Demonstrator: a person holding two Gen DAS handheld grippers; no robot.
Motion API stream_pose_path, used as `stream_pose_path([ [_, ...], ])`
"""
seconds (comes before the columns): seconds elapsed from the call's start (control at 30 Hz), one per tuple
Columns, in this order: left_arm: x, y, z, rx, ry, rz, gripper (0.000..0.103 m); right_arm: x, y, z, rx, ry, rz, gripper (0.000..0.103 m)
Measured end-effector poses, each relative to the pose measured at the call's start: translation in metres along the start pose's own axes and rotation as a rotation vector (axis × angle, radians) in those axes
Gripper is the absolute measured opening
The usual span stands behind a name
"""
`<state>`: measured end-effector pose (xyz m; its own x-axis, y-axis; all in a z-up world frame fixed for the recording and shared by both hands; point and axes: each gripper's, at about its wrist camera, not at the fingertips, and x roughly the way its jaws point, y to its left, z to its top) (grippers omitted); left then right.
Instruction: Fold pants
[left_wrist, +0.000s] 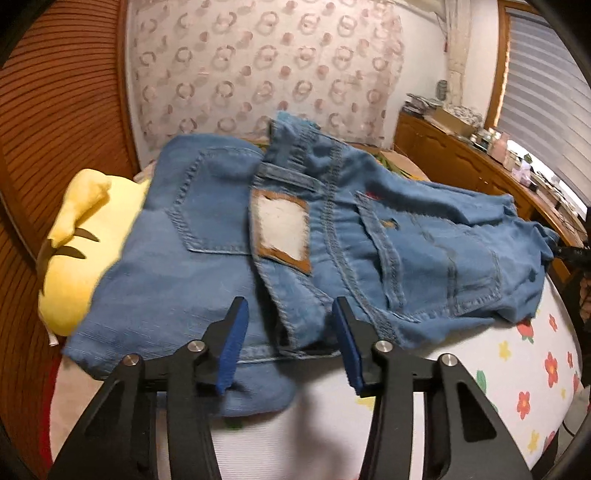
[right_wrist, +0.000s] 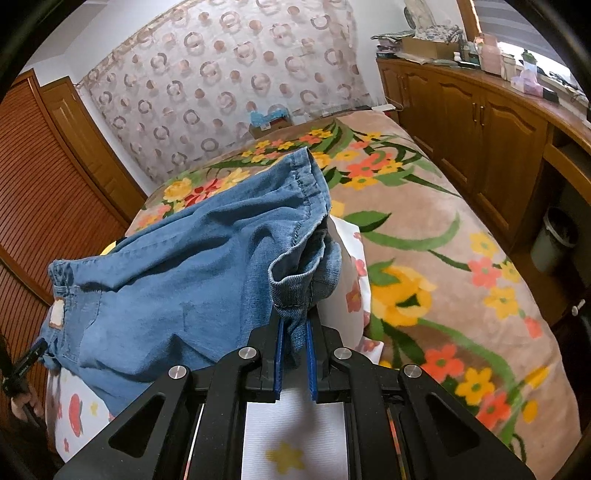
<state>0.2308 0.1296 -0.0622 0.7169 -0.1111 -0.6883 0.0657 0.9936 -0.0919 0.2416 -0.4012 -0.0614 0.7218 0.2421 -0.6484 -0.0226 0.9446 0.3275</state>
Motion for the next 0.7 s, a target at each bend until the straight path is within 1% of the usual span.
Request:
stream_pose_path([
  [0.07, 0.002, -0.007, -0.002, 0.024, 0.003, -0.015, 0.036, 0.0, 0.0, 0.001, 0.001, 0.0, -0.002, 0.01],
  [0.17, 0.008, -0.011, -0.005, 0.032, 0.019, -0.015, 0.036, -0.001, 0.0, 0.001, -0.004, -0.001, -0.001, 0.01],
  [0.3, 0.016, -0.008, -0.009, 0.029, 0.047, 0.008, 0.036, -0.004, 0.0, 0.001, -0.017, -0.011, 0.004, 0.01],
  [0.37, 0.014, -0.011, -0.01, 0.047, 0.038, 0.014, 0.036, -0.005, 0.001, 0.0, -0.024, -0.015, 0.007, 0.01],
  [0.4, 0.014, -0.012, -0.01, 0.058, 0.034, 0.012, 0.034, -0.006, 0.002, 0.0, -0.029, -0.017, 0.01, 0.009],
  [0.43, 0.012, -0.014, -0.01, 0.069, 0.021, 0.01, 0.021, -0.006, 0.002, 0.0, -0.034, -0.02, 0.01, 0.009],
  [0.47, 0.01, -0.016, -0.01, 0.079, 0.009, 0.012, 0.007, -0.007, 0.002, 0.0, -0.038, -0.025, 0.009, 0.009],
  [0.53, 0.004, -0.017, -0.007, 0.076, -0.018, 0.013, 0.005, -0.011, 0.004, 0.002, -0.05, -0.042, 0.01, 0.008],
  [0.7, -0.025, -0.016, 0.008, 0.062, -0.114, 0.016, 0.004, -0.025, 0.007, 0.01, -0.079, -0.096, -0.005, 0.008],
])
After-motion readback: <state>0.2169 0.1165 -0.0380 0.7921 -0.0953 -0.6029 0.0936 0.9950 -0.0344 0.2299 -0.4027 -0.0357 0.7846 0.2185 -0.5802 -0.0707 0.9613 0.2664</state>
